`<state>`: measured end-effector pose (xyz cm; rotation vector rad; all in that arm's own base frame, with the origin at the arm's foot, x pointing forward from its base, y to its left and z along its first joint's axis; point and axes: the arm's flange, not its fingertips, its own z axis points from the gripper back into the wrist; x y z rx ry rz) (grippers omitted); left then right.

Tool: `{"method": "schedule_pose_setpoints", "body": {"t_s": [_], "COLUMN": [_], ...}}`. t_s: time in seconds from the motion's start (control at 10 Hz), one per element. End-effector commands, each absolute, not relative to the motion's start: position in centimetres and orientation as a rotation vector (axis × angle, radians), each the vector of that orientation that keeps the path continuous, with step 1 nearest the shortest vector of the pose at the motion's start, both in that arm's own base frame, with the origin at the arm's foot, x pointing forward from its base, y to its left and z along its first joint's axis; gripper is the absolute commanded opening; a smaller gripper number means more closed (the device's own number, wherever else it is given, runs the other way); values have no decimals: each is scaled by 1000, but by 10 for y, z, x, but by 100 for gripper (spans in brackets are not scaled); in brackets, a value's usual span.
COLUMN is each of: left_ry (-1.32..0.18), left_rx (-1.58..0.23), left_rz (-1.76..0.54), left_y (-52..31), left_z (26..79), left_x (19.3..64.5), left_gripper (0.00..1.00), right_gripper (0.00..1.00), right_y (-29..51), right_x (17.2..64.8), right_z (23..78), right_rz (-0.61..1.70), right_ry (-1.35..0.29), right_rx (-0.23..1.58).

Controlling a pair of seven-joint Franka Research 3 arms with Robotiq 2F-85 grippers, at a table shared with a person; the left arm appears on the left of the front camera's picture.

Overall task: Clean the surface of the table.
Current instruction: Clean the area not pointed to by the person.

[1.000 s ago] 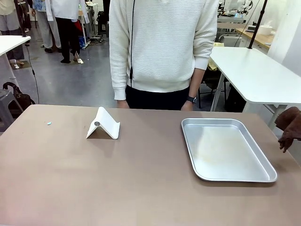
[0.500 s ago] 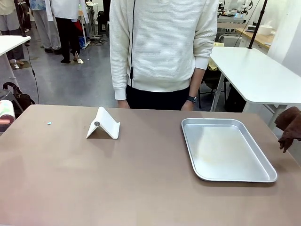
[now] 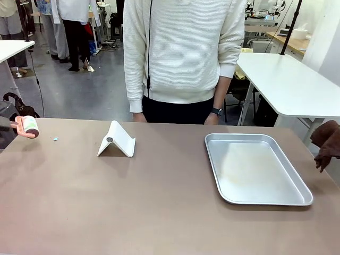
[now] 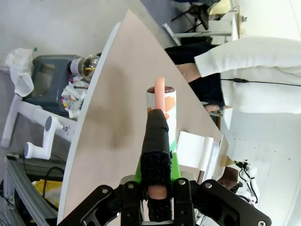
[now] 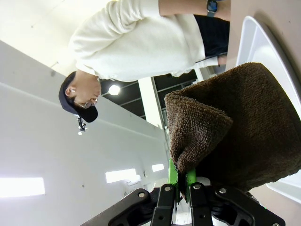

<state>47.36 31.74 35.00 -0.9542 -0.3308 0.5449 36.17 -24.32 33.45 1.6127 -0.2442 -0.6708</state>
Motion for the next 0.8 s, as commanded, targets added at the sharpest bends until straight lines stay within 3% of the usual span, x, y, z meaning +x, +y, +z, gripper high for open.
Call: {"method": "schedule_pose_setpoints", "body": {"t_s": [0.0,0.7], "left_ry": [-278,-200], "left_rx": [-947,-827], "left_rz": [575,520], "left_y": [320,284], "left_z": [348,315], "left_x": [485,502], "left_gripper": [22,22], "right_gripper": [7,7], "right_y": [-242,-242], "right_x": [358,358], "right_z": [341,341], "right_rz": [-666,-666], "right_ry": [-245,-245], "right_rx": [1611,1611]}}
